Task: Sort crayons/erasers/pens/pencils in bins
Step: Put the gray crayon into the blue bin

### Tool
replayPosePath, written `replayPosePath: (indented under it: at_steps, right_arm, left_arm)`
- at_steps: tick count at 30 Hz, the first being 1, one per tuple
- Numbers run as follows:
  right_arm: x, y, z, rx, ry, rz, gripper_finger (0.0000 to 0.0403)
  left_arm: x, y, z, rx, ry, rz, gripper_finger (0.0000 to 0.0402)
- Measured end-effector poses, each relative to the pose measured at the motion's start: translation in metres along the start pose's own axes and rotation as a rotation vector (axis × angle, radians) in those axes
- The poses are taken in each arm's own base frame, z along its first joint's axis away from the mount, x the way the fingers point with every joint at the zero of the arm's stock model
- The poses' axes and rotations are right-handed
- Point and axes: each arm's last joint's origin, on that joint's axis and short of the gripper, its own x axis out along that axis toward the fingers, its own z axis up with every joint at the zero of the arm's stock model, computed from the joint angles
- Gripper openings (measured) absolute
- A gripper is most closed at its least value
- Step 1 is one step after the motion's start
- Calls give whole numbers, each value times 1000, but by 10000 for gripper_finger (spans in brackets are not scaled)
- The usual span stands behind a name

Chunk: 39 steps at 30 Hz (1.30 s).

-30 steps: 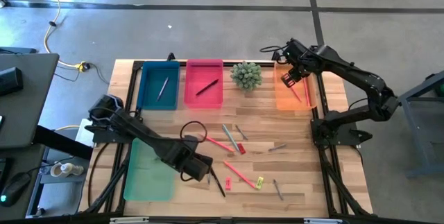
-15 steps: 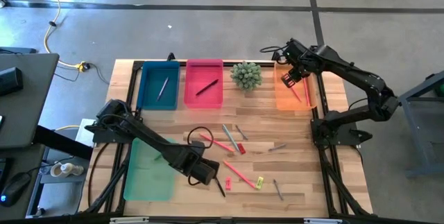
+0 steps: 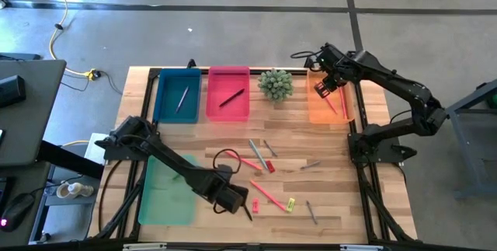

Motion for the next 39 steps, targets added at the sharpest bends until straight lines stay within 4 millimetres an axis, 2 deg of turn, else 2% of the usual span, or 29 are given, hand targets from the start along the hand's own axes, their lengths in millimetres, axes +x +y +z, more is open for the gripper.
replayPosePath:
  at_steps: [9,20,27,34,39]
  right_arm:
    - [0,0,0,0,0,0,124]
    - [0,0,0,0,-1,0,124]
    - [0,0,0,0,-1,0,124]
    - [0,0,0,0,-1,0,124]
    - [0,0,0,-34,1,0,124]
  left_arm:
    - [21,-5,-6,1,40,-10,133]
    - [23,-4,-5,22,38,2,133]
    - [38,-6,-5,41,61,19,133]
    - [42,-4,-3,78,74,61,133]
    - [43,2,-2,153,98,120,111]
